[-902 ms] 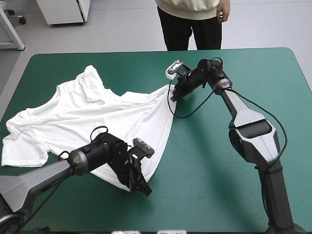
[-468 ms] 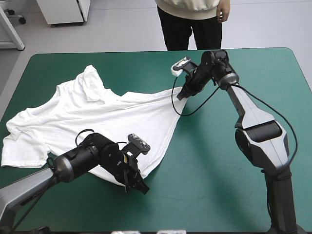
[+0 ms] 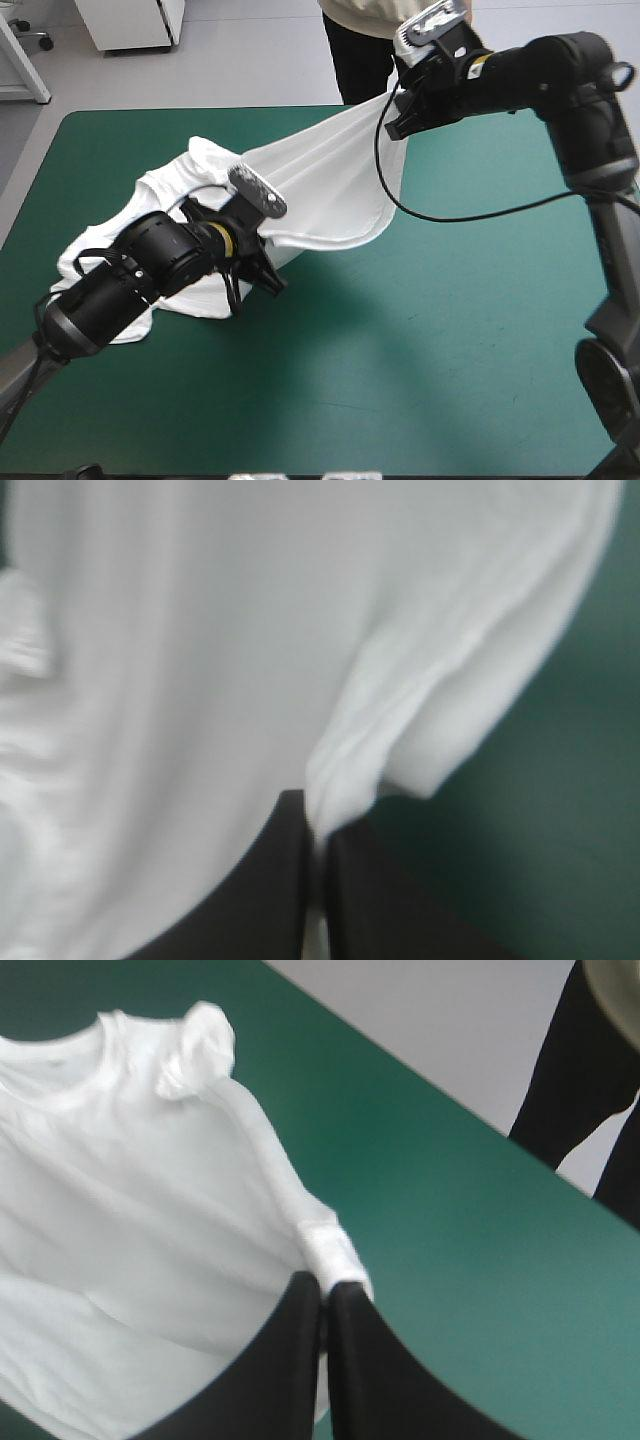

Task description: Fold the cloth

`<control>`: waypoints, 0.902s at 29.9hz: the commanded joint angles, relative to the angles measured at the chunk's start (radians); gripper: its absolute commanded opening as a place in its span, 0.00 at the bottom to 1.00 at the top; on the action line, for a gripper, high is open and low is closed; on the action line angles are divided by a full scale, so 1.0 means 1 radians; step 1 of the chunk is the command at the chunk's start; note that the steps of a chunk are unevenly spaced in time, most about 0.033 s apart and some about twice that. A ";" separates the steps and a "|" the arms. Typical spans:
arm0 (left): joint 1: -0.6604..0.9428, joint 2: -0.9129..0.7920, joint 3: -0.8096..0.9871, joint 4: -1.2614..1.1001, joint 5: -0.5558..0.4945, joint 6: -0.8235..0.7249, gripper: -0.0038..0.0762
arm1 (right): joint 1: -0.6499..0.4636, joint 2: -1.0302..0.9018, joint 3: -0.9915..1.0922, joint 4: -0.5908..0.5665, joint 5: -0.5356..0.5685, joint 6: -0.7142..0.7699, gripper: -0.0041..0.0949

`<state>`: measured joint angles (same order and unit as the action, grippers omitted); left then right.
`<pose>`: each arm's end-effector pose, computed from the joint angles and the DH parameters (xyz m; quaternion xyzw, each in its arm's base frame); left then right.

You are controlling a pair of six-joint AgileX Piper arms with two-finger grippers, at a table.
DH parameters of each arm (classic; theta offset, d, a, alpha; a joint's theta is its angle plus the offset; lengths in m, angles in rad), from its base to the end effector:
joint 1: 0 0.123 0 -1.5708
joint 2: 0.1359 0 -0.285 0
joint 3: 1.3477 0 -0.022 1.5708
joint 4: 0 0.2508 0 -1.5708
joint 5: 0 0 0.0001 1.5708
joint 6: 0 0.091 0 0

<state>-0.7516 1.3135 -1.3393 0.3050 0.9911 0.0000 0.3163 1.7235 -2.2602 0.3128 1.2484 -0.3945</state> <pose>0.2128 -0.1675 0.3894 0.3739 0.8519 0.0143 0.3664 0.3178 0.1320 0.5107 -0.3279 0.8162 0.1363 0.4558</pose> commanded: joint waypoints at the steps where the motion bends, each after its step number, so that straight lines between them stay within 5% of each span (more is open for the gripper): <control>1: -0.004 -0.007 -0.231 0.186 -0.050 -0.015 0.04 | -0.005 -0.177 -0.028 0.011 -0.032 0.003 0.03; 16: -0.004 0.118 -1.142 0.291 0.004 0.171 0.04 | -0.005 -0.569 -0.028 0.011 -0.420 0.009 0.03; 27: -0.004 0.073 -1.301 0.046 0.156 0.257 0.04 | -0.005 -0.661 -0.031 -0.044 -0.383 0.003 0.05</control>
<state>-0.7516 1.4091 -2.6257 0.4032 1.2077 0.2500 0.3163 1.0727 -2.2749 0.3120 0.9236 -0.3878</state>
